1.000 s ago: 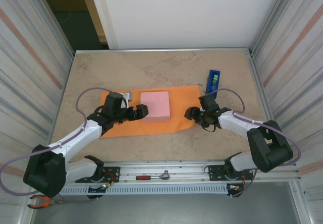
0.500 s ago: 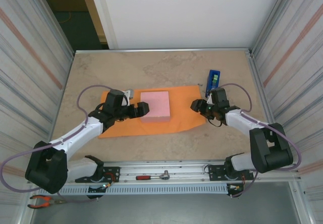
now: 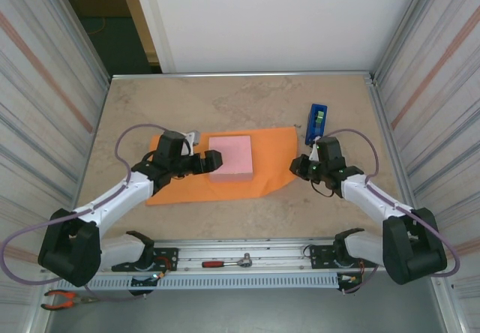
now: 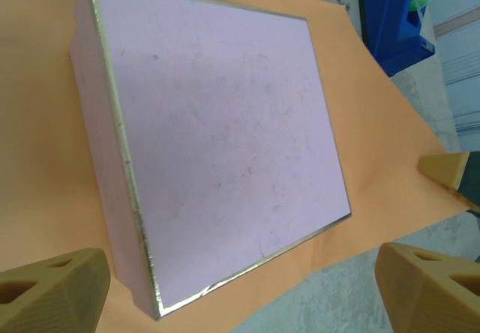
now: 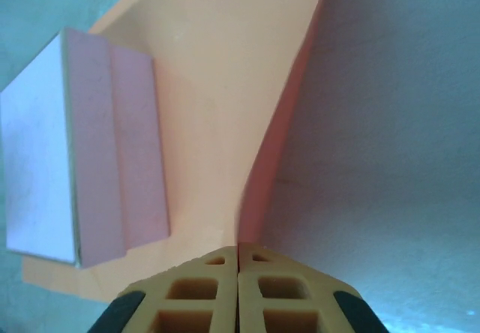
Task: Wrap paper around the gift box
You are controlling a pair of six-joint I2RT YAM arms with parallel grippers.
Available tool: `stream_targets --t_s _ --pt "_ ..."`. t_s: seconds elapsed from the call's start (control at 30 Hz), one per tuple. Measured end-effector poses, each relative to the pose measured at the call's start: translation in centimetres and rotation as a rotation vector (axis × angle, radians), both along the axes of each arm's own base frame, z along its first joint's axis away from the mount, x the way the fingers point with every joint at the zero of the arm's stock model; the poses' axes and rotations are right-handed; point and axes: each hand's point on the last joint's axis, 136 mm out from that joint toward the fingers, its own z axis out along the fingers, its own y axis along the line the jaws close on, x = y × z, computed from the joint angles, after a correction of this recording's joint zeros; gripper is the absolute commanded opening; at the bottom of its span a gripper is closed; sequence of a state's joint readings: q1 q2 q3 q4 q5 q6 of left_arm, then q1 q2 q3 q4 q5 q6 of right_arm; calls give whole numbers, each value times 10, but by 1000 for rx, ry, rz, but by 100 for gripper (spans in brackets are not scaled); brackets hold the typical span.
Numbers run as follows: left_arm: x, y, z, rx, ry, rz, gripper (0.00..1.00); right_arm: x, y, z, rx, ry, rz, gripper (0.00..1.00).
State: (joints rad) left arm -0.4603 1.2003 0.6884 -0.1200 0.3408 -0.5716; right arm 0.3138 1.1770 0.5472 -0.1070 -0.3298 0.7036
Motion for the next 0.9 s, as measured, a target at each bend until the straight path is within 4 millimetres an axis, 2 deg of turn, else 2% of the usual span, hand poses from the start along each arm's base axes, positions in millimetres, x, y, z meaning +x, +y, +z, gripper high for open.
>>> stream_targets --t_s 0.1,0.23,0.33,0.5,0.63,0.77,0.9 --pt "3 -4 10 -11 -10 -9 88 -4 21 14 -11 -18 63 0" --pt "6 -14 25 -32 -28 -27 88 -4 66 53 5 -98 177 0" --pt "6 -22 34 -48 -36 -40 88 -7 97 71 14 -138 249 0" --pt "7 -38 47 -65 -44 -57 88 -22 135 68 8 -127 351 0" --pt "14 -51 52 -62 -47 -65 88 -31 150 56 -16 -103 392 0" --pt "19 -59 43 -40 -26 -67 88 -36 155 51 -26 -93 410 0" --pt "21 -63 24 -5 10 -66 87 -36 157 51 -26 -97 410 0"
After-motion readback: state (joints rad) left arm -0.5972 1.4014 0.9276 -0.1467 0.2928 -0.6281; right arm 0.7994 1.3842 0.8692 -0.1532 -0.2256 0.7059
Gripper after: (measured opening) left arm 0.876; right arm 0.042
